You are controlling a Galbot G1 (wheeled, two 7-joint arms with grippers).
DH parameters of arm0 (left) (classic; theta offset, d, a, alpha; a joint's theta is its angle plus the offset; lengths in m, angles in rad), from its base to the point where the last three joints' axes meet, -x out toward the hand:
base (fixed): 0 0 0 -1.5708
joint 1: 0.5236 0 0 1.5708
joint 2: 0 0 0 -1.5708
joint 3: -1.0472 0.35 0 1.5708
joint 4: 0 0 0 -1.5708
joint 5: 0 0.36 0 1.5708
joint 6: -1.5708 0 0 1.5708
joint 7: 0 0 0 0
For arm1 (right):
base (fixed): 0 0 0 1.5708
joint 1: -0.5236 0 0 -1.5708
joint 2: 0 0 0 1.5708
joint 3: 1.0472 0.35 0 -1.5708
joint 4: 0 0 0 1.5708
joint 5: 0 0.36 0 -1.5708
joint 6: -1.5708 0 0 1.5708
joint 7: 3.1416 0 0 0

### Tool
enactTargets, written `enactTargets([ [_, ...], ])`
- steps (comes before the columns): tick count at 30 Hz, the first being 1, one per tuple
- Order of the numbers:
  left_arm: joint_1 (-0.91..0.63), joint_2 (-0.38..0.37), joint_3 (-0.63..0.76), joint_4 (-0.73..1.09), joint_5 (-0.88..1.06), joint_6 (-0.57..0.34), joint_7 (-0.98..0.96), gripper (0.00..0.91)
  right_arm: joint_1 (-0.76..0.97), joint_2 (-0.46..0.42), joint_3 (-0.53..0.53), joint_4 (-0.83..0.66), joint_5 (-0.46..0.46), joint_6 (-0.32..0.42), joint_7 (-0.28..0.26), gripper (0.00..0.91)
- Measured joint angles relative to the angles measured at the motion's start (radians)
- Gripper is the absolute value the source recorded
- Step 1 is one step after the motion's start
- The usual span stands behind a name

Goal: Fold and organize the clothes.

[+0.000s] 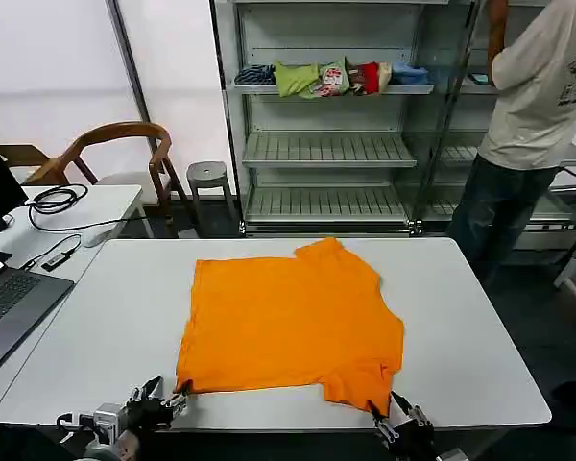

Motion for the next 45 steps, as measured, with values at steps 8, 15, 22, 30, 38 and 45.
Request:
enactTargets([
  [8,0.006,-0.003,0.002,-0.005,0.006,-0.009,0.009,0.020,0.007,0.000,-0.007,0.002,0.002,0.005,0.000,0.000],
  [15,0.003,0.009,0.000,-0.015,0.006,-0.026,0.018,0.020,0.029,0.006,0.008,0.019,0.016,0.002,0.003,0.000],
  [22,-0.025,0.025,-0.014,-0.019,-0.017,-0.049,0.032,0.020,0.086,0.022,0.024,0.017,0.045,-0.006,0.016,0.000],
  [30,-0.086,0.028,-0.019,0.017,-0.057,-0.082,0.073,0.020,0.181,0.044,0.014,0.001,0.065,-0.028,0.024,0.000],
  [38,-0.176,0.017,0.005,0.088,-0.096,-0.119,0.101,0.020,0.311,0.061,-0.018,-0.046,0.065,-0.061,0.024,0.000],
  [45,-0.262,0.007,0.033,0.164,-0.124,-0.145,0.114,0.020,0.412,0.078,-0.055,-0.110,0.045,-0.074,0.023,0.000],
])
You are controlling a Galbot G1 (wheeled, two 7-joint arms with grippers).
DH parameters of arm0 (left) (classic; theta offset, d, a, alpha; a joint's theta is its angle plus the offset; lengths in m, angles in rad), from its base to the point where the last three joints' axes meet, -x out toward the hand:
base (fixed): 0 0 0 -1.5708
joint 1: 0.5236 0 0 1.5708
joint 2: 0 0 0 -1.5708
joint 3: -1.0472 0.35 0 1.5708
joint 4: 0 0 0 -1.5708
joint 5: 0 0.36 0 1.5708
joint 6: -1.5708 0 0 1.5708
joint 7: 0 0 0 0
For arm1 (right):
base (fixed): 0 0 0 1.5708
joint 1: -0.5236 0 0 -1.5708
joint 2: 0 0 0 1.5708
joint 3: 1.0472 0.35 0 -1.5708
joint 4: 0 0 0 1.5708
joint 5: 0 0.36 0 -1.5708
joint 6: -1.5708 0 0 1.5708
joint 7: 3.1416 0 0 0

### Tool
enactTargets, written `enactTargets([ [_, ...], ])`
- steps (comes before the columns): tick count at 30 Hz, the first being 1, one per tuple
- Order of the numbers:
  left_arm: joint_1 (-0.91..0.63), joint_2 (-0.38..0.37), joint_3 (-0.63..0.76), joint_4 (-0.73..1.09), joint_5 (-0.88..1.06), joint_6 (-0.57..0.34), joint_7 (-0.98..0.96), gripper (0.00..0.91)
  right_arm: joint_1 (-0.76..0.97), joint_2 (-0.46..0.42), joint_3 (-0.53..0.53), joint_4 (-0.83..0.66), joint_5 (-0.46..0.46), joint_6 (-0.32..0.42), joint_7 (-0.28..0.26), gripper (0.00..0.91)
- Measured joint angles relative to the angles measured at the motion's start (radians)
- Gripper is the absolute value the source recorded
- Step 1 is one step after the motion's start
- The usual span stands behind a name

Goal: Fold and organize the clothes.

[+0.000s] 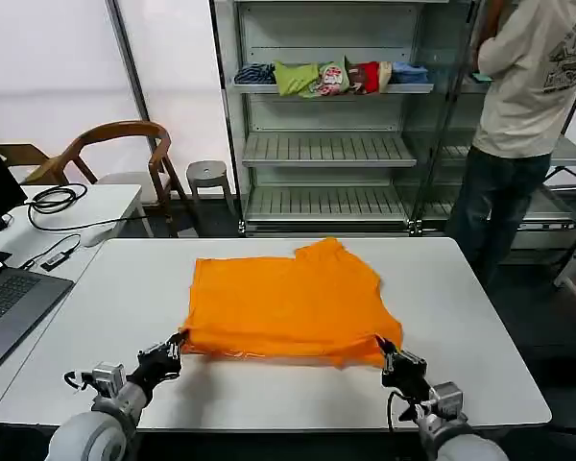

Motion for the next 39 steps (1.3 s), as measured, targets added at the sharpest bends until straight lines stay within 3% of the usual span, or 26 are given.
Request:
enactTargets([
  [16,-0.148,-0.004,0.062,0.135,-0.026,-0.016,0.010,0.020,0.146,0.034,-0.054,-0.142,-0.032,-0.004,-0.009,0.000],
  [39,-0.207,-0.007,0.095,0.220,-0.028,-0.031,0.017,0.020,0.219,0.057,-0.075,-0.239,-0.053,-0.001,-0.010,0.000],
])
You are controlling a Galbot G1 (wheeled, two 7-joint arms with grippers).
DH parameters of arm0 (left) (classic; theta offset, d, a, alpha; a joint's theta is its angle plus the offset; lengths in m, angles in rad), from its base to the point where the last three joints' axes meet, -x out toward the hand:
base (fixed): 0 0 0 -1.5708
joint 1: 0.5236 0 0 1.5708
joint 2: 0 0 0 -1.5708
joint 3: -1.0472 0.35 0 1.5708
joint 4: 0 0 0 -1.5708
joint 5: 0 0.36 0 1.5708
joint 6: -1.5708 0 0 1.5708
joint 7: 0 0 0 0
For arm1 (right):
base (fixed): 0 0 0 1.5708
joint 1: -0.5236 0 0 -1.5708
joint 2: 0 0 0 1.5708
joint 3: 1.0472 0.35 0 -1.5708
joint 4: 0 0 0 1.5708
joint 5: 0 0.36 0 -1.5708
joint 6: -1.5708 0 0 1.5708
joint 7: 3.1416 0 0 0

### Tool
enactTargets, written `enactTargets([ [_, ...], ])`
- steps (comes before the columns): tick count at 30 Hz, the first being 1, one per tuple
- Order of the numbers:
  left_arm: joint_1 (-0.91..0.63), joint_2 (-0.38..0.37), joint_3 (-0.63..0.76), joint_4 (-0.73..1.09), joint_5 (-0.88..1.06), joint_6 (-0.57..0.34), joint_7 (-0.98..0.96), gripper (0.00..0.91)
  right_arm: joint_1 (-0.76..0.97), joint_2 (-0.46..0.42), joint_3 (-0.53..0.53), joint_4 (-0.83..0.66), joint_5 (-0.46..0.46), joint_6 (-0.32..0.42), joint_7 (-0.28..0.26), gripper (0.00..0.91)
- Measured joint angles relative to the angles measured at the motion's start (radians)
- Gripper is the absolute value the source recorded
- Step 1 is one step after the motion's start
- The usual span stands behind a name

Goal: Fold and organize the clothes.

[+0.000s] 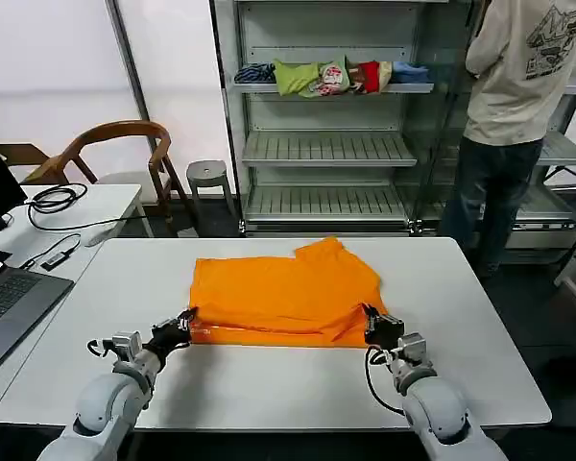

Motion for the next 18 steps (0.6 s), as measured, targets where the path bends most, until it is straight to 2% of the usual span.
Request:
enactTargets([
  [18,-0.024,0.010,0.018,0.015,0.001,-0.014,0.010,0.020,0.052,0.005,-0.010,-0.033,-0.005,0.002,-0.002,0.000],
])
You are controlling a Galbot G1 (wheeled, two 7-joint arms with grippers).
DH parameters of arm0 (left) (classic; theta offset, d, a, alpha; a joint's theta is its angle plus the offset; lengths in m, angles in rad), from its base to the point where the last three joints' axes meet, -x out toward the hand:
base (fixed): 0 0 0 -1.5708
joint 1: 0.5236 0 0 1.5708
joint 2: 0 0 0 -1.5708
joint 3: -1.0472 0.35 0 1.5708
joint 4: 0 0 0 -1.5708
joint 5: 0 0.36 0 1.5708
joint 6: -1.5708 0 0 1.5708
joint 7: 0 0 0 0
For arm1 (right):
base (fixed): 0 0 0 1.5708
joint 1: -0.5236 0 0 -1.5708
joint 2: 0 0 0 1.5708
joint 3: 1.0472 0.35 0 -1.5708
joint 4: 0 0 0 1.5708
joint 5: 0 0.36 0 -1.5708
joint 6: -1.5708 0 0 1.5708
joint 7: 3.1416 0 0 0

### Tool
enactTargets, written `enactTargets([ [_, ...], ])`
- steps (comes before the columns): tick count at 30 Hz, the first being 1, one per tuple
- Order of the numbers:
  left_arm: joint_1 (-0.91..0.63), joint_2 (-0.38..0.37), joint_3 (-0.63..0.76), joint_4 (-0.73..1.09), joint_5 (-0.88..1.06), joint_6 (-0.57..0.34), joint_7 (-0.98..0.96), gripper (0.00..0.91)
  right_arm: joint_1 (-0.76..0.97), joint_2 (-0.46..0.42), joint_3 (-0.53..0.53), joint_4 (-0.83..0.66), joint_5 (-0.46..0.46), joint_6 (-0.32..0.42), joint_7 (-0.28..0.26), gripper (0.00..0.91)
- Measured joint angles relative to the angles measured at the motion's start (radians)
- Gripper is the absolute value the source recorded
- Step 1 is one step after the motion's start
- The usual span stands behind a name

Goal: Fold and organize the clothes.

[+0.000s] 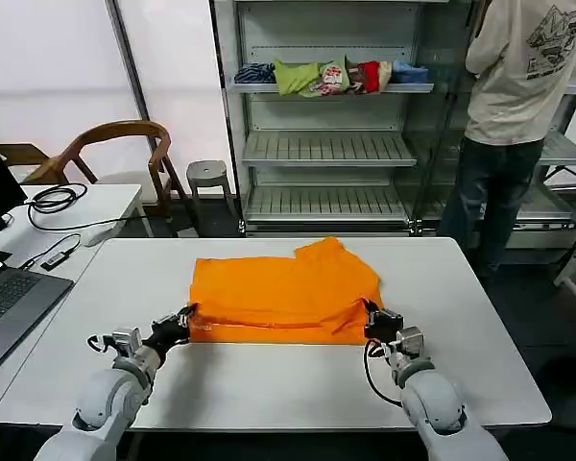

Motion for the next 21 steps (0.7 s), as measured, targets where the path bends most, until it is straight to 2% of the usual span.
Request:
enactTargets([
  [7,-0.006,-0.006,0.012,0.018,0.013,-0.005,0.001,0.030,0.021,0.005,-0.011,-0.019,-0.008,0.004,-0.003,0.000],
  [8,-0.008,-0.007,0.013,0.021,0.014,-0.005,0.000,0.433,0.024,0.005,-0.013,-0.022,-0.009,0.005,-0.003,0.081],
  [9,-0.010,-0.007,0.014,0.024,0.014,-0.006,0.000,0.907,0.028,0.006,-0.015,-0.027,-0.011,0.005,-0.004,0.625],
  [10,-0.012,-0.007,0.014,0.027,0.015,-0.006,0.000,0.907,0.032,0.006,-0.017,-0.031,-0.013,0.005,-0.004,0.907],
  [21,-0.030,-0.008,0.019,0.055,0.029,-0.011,-0.005,0.907,0.066,0.013,-0.023,-0.082,-0.026,0.002,0.001,0.907],
])
